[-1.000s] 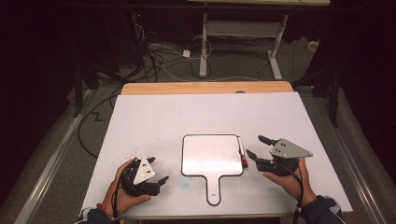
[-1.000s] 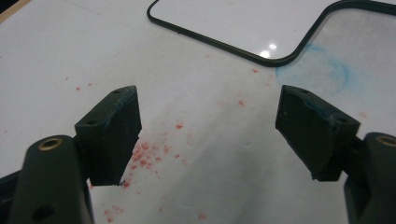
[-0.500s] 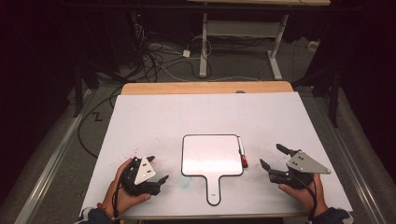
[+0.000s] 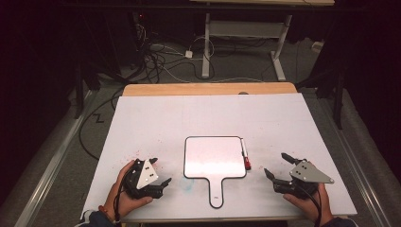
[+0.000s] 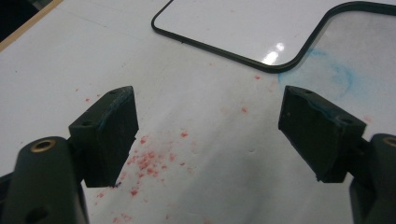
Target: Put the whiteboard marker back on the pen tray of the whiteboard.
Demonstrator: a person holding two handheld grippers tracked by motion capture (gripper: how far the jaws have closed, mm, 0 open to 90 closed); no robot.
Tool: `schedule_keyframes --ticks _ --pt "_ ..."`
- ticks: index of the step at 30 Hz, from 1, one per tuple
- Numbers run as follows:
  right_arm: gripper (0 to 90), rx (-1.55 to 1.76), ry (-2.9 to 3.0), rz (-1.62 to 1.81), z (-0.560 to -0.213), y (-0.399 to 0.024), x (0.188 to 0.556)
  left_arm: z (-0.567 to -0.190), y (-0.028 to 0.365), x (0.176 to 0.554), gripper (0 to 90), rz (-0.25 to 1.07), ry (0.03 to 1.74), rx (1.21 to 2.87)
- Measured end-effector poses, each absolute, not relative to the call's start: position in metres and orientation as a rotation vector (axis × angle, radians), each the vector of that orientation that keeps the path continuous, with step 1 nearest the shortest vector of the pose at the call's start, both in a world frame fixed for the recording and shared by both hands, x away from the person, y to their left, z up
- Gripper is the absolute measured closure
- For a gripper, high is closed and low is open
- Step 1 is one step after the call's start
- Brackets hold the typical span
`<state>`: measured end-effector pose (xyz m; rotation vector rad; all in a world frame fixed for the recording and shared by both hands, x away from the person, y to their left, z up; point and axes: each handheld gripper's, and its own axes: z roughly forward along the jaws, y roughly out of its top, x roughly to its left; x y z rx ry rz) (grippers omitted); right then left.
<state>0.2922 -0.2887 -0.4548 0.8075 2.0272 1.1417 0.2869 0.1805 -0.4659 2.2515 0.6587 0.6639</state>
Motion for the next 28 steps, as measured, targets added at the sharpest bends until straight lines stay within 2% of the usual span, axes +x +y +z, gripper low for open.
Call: schedule_keyframes --ticks 28 --pt "21.9 0.75 2.014 1.081 -0.4549 -0.2849 0.2919 -0.468 0.1779 0.2891 19.1 0.665 0.665 2.275"
